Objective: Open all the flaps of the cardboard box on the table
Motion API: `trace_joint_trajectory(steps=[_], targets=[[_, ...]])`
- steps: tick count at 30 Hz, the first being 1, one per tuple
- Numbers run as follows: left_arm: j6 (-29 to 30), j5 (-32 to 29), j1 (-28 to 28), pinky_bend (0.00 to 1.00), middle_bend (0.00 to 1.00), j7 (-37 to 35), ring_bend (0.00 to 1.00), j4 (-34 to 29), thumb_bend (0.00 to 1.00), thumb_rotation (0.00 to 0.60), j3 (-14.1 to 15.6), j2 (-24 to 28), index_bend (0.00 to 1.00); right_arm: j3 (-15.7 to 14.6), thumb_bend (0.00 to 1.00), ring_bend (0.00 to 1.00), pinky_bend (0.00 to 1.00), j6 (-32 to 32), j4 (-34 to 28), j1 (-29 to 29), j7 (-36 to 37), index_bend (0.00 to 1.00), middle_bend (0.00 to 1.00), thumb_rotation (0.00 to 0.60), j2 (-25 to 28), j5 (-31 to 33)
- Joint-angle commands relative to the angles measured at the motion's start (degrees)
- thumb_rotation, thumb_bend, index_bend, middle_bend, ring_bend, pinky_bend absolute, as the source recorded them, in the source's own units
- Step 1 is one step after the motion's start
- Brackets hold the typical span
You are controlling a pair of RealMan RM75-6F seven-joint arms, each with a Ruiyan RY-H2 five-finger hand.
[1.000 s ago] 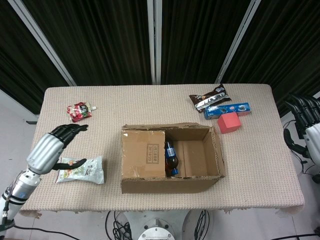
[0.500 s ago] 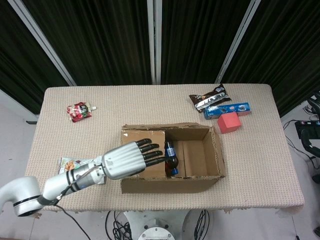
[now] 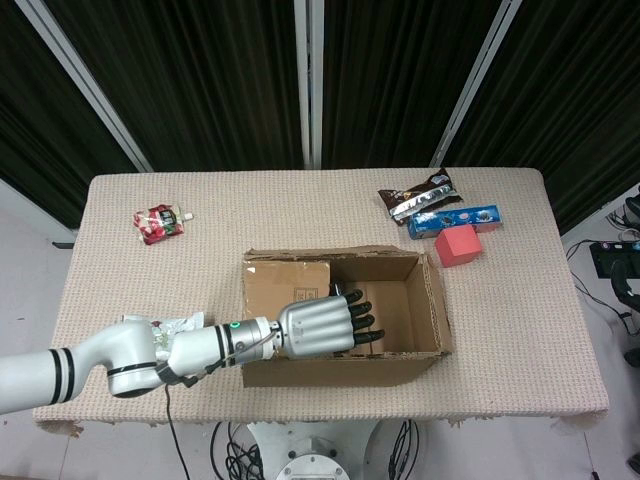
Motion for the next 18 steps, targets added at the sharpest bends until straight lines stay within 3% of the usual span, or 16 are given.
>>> trace_joint_trajectory(steps=[1,6,12,18], targets=[[-2.27,-2.49,-1.84,0.27,0.24,1.76,0.18,1.41,0.56,0.6,0.57,-1.09,0.13,0.26,0.48,0.0,0.0,-0.06,0.56,-0.07,0.45,0.0,0.0,0.6,-0.36,0.08],[-3.53,-4.35,-3.18,0.27,0.28,4.98,0.18,3.01,0.61,0.6,1.41,-1.47,0.14,0.69,0.48,0.0,0.0,-0.11,1.85,-0.08,0.94,0.0,0.0,0.6,-1.19,0.04],[-5.48,-7.12,-4.14,0.27,0.3,8.38,0.18,2.73,0.77,0.6,2.9,-1.02,0.16,1.16,0.48,0.0,0.0,-0.23,3.2,-0.06,1.92,0.0,0.0,0.6,-2.14,0.12],[-6.02,-9.44,-5.08,0.27,0.3,11.36,0.17,2.49,0.8,0.6,3.82,-1.07,0.17,1.5,0.48,0.0,0.0,-0.54,4.19,0.04,2.7,0.0,0.0,0.6,-2.84,0.1]])
